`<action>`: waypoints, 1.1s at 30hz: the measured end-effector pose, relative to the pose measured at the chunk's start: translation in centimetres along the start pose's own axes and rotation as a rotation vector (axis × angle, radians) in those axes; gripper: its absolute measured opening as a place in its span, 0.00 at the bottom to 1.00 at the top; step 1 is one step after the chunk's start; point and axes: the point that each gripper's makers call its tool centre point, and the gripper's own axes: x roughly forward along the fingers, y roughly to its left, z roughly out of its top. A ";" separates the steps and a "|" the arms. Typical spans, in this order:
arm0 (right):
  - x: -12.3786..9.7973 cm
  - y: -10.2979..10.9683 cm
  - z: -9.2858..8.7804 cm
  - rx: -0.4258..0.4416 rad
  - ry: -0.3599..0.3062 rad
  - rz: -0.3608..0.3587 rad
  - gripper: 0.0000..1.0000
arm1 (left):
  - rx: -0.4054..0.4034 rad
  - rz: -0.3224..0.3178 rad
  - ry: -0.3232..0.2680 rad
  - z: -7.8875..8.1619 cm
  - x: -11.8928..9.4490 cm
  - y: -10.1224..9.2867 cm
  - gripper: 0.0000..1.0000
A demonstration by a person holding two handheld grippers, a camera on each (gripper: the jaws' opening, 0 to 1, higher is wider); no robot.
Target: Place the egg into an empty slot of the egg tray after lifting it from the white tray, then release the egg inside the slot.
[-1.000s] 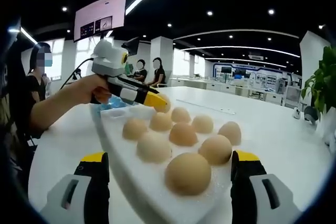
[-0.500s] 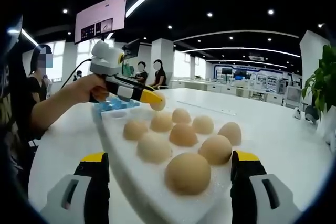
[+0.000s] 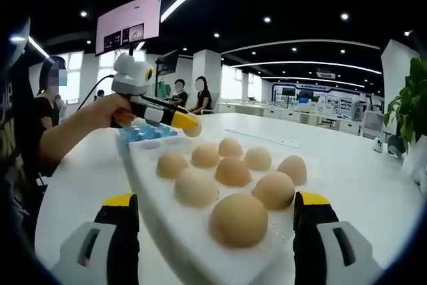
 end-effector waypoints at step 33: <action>0.0 0.0 0.2 0.004 -0.025 -0.002 1.00 | -0.029 0.135 0.018 -1.7 -3.5 5.7 0.26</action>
